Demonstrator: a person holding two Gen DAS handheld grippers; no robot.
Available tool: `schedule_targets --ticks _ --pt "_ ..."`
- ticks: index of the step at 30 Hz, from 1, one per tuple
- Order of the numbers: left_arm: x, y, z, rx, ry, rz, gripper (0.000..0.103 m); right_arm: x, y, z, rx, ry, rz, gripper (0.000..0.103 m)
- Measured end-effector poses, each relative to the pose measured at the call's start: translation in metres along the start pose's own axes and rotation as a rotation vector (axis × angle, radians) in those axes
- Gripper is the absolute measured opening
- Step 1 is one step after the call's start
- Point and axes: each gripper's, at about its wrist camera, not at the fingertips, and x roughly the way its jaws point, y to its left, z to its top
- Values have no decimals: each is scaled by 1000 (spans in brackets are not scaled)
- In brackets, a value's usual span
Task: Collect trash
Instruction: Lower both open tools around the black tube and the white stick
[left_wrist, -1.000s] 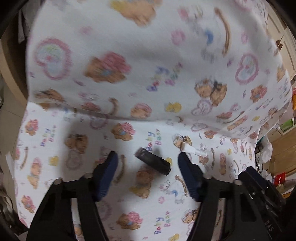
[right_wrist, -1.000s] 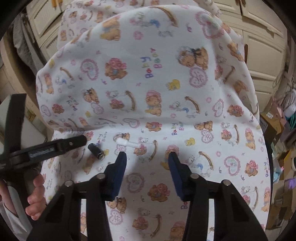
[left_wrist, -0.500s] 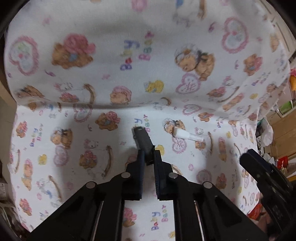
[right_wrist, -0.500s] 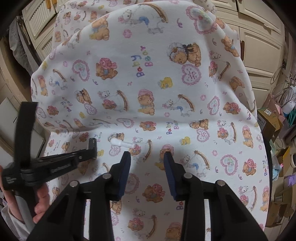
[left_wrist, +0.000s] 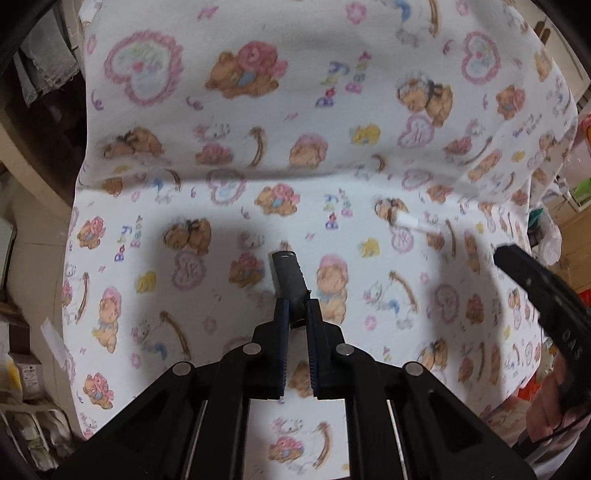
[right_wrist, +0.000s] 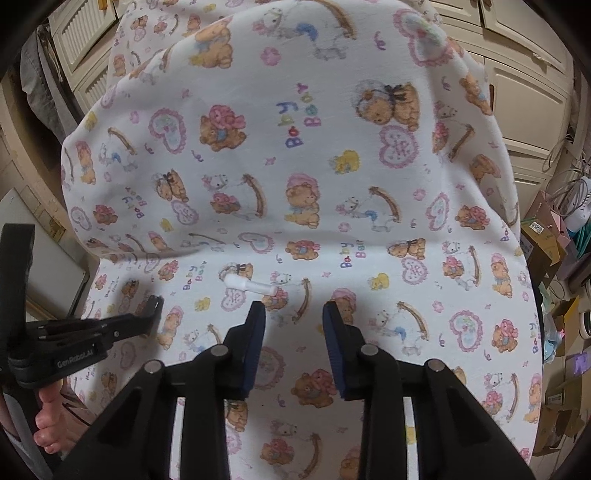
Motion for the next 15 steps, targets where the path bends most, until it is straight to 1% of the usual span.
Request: schedule_targets --ticks 2,4,5,7,10,11,12,13,14,15 --pt "0 4 -3 -7 5 16 8 4 4 2 -5 6 13 27" --pt "-1 11 -3 -18 14 -6 8 6 10 4 -23 9 16 27" --pt "-3 13 -3 -23 14 -12 8 9 15 6 -52 8 13 27" --pt "-9 18 -3 -21 1 -7 8 14 22 10 -87 7 -2 27" --pt "-16 20 -3 4 -25 19 8 27 29 17 -106 23 12 27" --pt "-19 20 -4 10 -34 21 10 32 30 18 -101 27 12 27" --pt "-21 23 -4 15 -38 20 15 37 30 20 -94 33 16 27" --pt "-22 22 -4 20 -41 18 17 40 30 21 -85 36 22 27" --pt "-22 24 -4 21 -43 16 22 43 30 22 -76 36 23 27" --pt "-23 25 -4 18 -41 16 30 48 29 23 -63 34 22 27"
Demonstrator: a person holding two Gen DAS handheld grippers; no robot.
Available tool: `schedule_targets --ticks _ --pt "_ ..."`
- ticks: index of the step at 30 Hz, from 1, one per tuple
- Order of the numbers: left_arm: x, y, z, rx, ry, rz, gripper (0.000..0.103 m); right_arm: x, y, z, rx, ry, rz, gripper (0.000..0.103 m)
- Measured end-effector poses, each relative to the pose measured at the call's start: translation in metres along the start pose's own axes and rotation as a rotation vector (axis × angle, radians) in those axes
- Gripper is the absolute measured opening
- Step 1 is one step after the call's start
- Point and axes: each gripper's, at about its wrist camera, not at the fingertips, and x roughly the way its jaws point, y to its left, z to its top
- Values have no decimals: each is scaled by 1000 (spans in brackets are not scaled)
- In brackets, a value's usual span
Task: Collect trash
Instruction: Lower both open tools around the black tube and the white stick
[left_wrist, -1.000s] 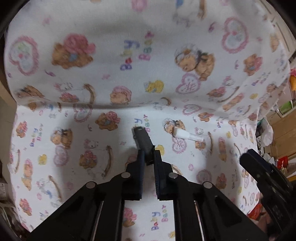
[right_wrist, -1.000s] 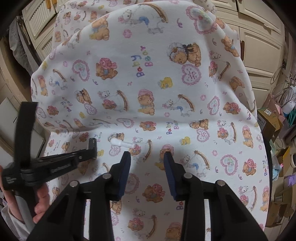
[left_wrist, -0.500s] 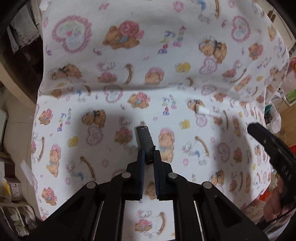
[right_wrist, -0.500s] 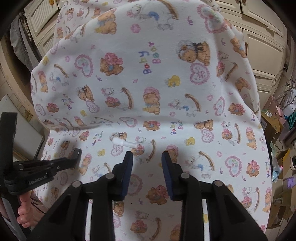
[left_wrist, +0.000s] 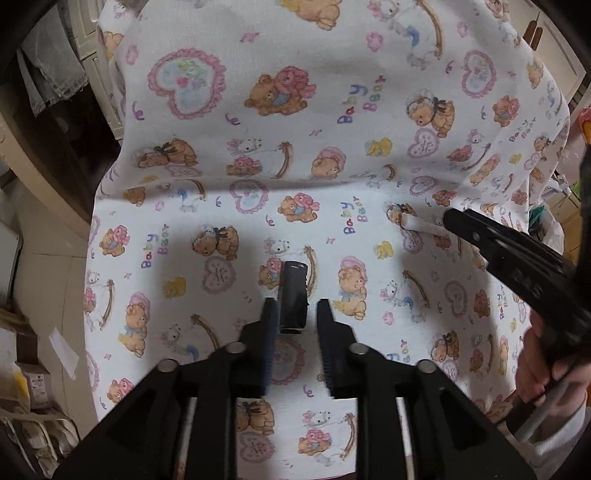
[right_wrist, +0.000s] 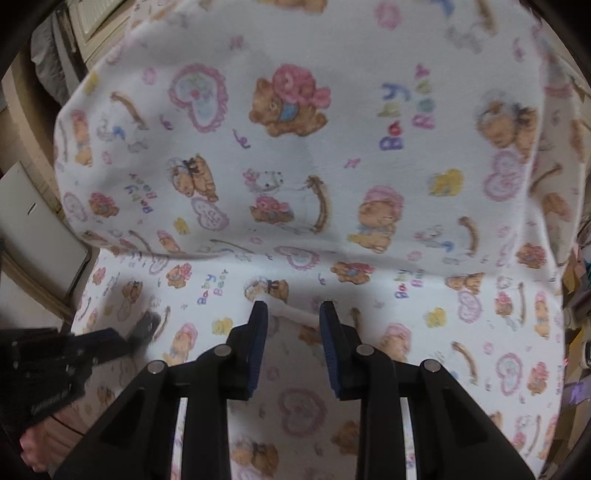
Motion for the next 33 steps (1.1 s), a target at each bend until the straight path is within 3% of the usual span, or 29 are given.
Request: schedule_targets --ticks 3,9,12,19,23,25,28,33 --pt "-3 11 1 -34 -2 -26 45 10 -6 4 44 10 -16 27" --pt "-12 30 2 -87 -14 -58 51 28 -20 5 135 43 -9 21" --pt "-15 35 1 -87 -21 -51 51 31 -23 4 153 62 17 12" --pt "-18 35 0 -84 -30 -38 51 23 -18 -13 123 133 128 7" --pt "-21 40 -1 -102 -35 -43 52 13 -1 -26 41 155 169 7" --pt "-22 42 -1 -109 -39 -44 55 8 9 -29 -14 125 125 10" --pt "-20 44 -1 -123 -37 -41 58 5 14 -27 -45 80 79 27" --pt "-15 45 2 -143 -15 -70 61 18 25 -14 -47 49 38 27"
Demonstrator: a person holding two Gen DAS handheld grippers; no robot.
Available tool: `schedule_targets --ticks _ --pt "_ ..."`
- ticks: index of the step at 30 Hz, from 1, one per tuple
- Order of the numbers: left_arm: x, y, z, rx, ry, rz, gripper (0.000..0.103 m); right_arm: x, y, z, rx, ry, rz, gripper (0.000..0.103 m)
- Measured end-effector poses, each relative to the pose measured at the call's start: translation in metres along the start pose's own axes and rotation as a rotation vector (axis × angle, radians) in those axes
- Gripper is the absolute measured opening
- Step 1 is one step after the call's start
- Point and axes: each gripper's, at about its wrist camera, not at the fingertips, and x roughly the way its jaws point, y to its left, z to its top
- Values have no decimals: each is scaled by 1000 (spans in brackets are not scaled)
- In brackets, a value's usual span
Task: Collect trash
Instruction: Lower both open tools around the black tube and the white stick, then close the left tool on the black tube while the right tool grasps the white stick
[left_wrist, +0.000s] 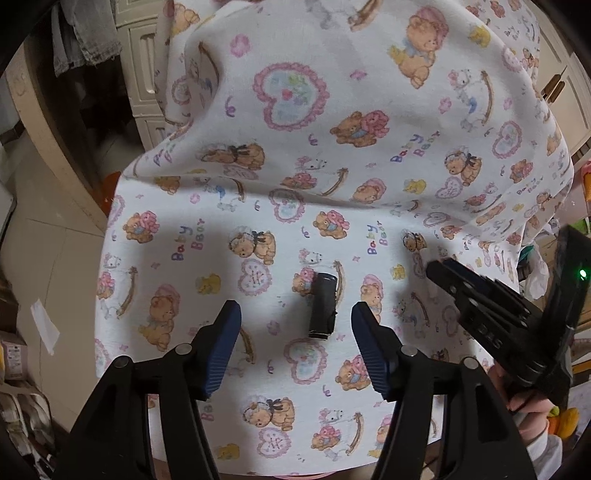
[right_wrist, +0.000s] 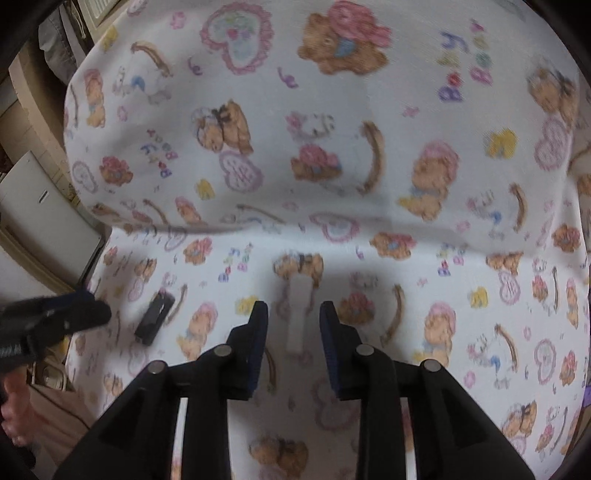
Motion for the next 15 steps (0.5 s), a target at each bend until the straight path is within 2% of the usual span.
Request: schedule_targets --ticks 6,8,12,13,15 --pt "15 -12 2 29 50 -35 61 17 0 10 31 0 -75 25" --pt "22 -16 3 31 62 -31 61 21 3 10 12 6 -92 15" --pt "33 -23 7 36 80 -31 58 17 8 9 -27 -8 -103 14" --pt "35 -24 7 38 83 -27 55 14 7 9 -27 -11 -95 14" --pt "38 -26 6 40 85 -14 35 8 3 9 -9 -16 -64 14"
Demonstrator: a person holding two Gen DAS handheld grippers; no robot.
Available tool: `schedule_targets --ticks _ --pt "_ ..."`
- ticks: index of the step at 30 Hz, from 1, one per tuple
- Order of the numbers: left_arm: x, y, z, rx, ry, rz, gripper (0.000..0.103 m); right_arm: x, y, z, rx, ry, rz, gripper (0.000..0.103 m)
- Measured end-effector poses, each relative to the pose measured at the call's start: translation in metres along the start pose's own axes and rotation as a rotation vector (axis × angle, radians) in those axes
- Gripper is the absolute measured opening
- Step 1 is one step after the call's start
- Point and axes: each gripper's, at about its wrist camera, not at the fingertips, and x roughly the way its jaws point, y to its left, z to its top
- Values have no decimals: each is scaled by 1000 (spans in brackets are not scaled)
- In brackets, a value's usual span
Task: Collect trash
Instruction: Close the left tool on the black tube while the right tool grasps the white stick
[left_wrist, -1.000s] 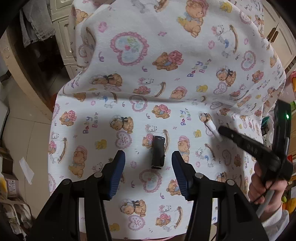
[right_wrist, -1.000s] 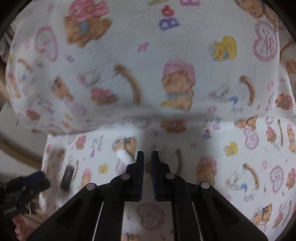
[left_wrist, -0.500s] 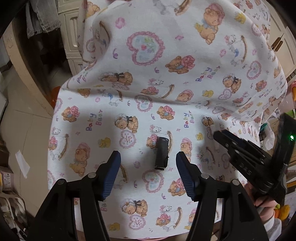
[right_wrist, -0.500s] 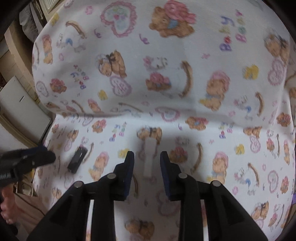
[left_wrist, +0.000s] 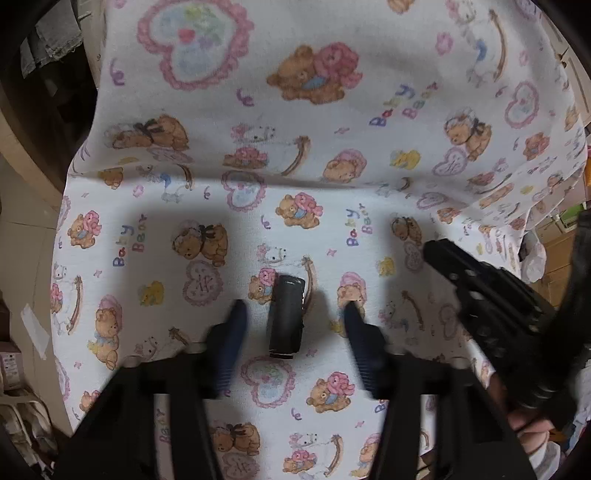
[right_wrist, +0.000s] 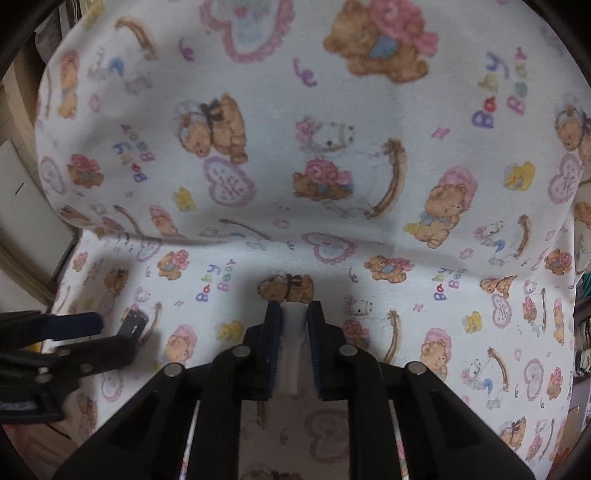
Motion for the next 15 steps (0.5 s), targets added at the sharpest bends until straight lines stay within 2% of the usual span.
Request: schedule_targets --ticks 3,5,9,15 --pt "1 -1 -1 0 -19 15 17 -8 -6 0 28 -8 34 14" --pt "0 1 -2 4 -18 8 10 -13 -11 0 33 -13 28 14" --pt "-6 1 -4 4 -40 5 2 -25 -21 -6 50 -17 37 14" --pt "-12 1 -5 12 -55 -3 1 -42 -25 -14 43 -36 44 14"
